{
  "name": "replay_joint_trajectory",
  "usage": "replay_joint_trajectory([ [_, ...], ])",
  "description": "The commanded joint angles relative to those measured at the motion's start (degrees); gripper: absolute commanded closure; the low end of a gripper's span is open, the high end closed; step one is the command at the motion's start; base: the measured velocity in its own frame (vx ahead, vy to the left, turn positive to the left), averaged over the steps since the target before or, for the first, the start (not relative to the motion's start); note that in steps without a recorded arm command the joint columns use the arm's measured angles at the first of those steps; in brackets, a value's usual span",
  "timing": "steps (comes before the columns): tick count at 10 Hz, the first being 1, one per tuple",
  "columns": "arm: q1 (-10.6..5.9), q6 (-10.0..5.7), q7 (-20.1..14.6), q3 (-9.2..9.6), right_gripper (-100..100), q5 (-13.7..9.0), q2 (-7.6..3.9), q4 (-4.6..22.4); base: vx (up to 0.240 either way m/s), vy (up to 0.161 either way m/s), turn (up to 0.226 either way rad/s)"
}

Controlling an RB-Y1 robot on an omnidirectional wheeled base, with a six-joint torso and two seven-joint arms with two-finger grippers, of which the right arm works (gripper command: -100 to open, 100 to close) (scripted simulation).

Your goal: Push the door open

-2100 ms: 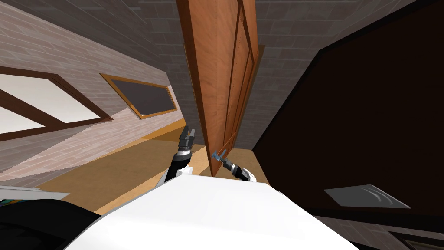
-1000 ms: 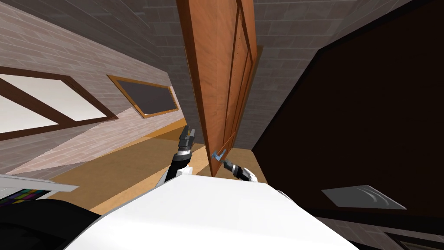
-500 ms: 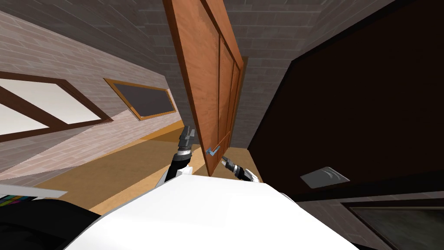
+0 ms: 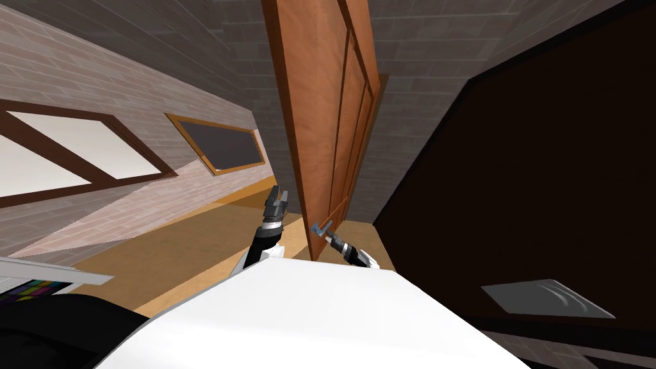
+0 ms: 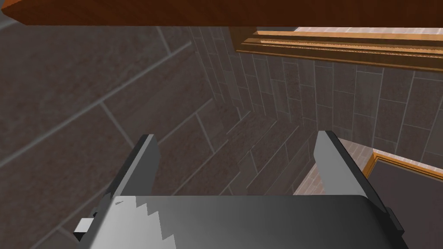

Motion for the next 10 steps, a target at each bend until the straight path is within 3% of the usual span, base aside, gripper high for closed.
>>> replay_joint_trajectory([
  [1, 0.00, 0.00, 0.00, 0.00, -100, 0.00, 0.00, 0.00, 0.064, 0.072, -0.002],
  [2, 0.00, 0.00, 0.00, 0.00, 100, 0.00, 0.00, 0.00, -0.005, -0.003, -0.001],
  [7, 0.00, 0.00, 0.00, 0.00, 100, 0.00, 0.00, 0.00, -0.015, -0.017, 0.001],
  [8, -0.23, 1.94, 1.01, -1.69, -100, -1.51, 0.79, 0.42, -0.109, 0.027, -0.098],
  [9, -0.23, 1.94, 1.01, -1.69, -100, -1.51, 0.79, 0.42, -0.128, 0.035, -0.063],
  [10, -0.43, 3.59, 1.87, -3.12, -100, -2.79, 1.46, 0.77, -0.138, 0.040, -0.069],
])
